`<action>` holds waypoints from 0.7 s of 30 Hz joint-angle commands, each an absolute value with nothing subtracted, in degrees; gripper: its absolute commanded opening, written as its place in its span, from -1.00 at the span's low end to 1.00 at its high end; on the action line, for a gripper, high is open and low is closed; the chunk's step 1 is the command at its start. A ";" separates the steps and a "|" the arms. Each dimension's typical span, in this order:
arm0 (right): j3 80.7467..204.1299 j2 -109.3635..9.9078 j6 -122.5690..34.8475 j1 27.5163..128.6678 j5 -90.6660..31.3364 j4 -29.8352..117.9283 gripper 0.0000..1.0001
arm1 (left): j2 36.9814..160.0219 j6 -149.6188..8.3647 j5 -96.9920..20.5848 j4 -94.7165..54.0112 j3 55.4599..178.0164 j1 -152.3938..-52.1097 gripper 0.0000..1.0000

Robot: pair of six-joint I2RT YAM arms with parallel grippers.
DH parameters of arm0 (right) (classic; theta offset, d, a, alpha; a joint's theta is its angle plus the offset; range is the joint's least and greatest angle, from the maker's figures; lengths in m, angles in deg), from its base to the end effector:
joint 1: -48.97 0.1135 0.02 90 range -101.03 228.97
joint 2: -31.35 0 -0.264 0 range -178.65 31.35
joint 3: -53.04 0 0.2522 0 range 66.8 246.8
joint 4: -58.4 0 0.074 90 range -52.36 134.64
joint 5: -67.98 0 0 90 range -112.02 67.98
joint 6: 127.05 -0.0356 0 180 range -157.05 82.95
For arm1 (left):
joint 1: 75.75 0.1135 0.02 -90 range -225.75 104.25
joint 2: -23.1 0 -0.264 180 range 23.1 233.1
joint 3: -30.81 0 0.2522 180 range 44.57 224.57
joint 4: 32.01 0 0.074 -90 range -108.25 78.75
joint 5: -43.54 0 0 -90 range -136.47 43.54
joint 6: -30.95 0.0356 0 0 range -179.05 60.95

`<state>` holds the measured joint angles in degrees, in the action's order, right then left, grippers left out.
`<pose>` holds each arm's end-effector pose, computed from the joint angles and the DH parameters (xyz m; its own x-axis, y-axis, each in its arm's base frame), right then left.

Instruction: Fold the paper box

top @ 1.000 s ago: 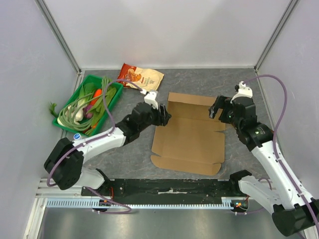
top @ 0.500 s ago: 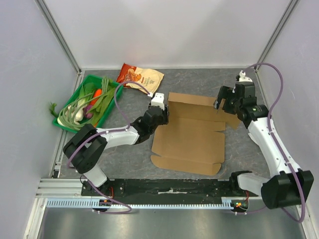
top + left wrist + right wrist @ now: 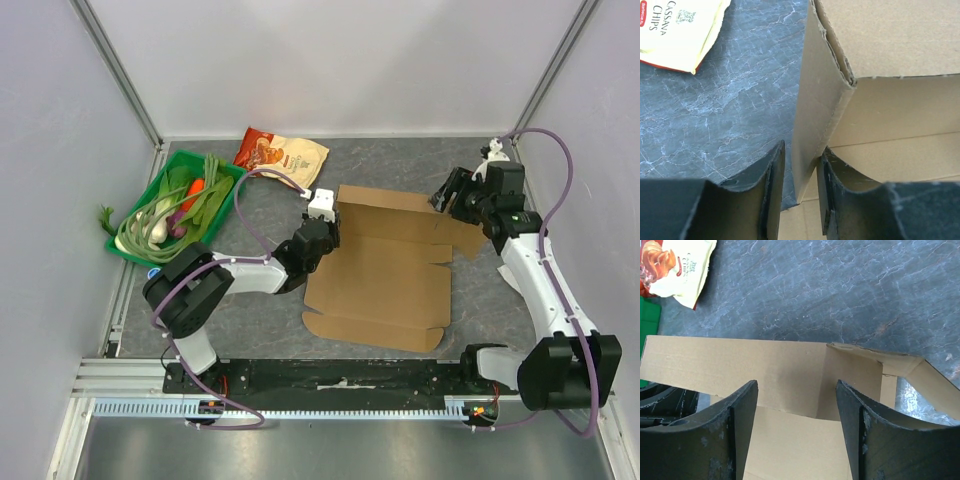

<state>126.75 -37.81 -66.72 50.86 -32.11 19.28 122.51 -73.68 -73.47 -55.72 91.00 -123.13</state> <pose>0.2669 0.0150 0.3184 -0.5802 0.4685 -0.6663 0.1272 0.8601 0.4940 0.2559 -0.2543 0.1862 -0.2659 -0.0433 -0.9630 0.3019 0.9450 -0.1259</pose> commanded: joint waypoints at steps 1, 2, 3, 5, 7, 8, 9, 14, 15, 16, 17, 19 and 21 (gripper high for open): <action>123.94 -38.08 -70.09 47.30 -40.55 24.60 0.40 | 123.12 -71.26 -76.43 -61.67 90.45 -123.56 -0.27; 123.50 -38.17 -71.49 46.43 -42.22 25.30 0.38 | 123.20 -71.26 -76.52 -61.67 90.45 -123.56 -0.29; 122.36 -38.34 -72.20 45.89 -43.63 26.87 0.31 | 123.12 -71.26 -76.52 -61.75 90.36 -123.48 -0.32; 121.30 -38.78 -74.91 44.75 -47.32 28.46 0.19 | 123.20 -71.09 -76.70 -61.67 90.27 -123.56 -0.39; 119.46 -38.96 -77.11 44.22 -49.96 31.62 0.12 | 123.38 -70.65 -76.53 -61.75 90.36 -123.56 -0.45; 118.84 -38.79 -79.13 43.87 -51.89 32.68 0.08 | 123.29 -70.47 -76.52 -61.75 90.53 -123.56 -0.48; 117.62 -38.87 -80.19 43.69 -53.04 34.95 0.02 | 123.29 -70.30 -76.52 -61.58 90.54 -123.56 -0.49; 113.39 -37.73 -86.96 42.46 -55.77 42.08 -0.29 | 122.94 -69.68 -76.70 -61.40 90.36 -123.56 -0.55; 112.34 -37.64 -88.53 42.37 -56.12 43.75 -0.36 | 122.85 -69.60 -76.70 -61.32 90.10 -123.56 -0.55; 111.81 -37.64 -89.59 42.20 -56.21 44.20 -0.49 | 122.59 -69.86 -76.61 -61.32 90.01 -123.56 -0.55; 111.02 -37.73 -90.56 42.11 -56.39 45.86 -0.59 | 122.50 -69.86 -76.70 -61.32 89.66 -123.56 -0.55; 108.82 -37.73 -93.45 41.76 -57.09 49.46 -0.93 | 122.24 -69.95 -77.31 -61.23 89.39 -123.56 -0.54; 107.16 -37.64 -94.70 41.41 -57.44 52.36 -1.00 | 121.80 -70.03 -77.84 -61.23 88.52 -123.56 -0.46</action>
<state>110.00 -38.60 -90.10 41.72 -54.40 44.26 122.86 -71.63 -75.59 -58.32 89.95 -123.26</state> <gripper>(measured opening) 0.034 0.238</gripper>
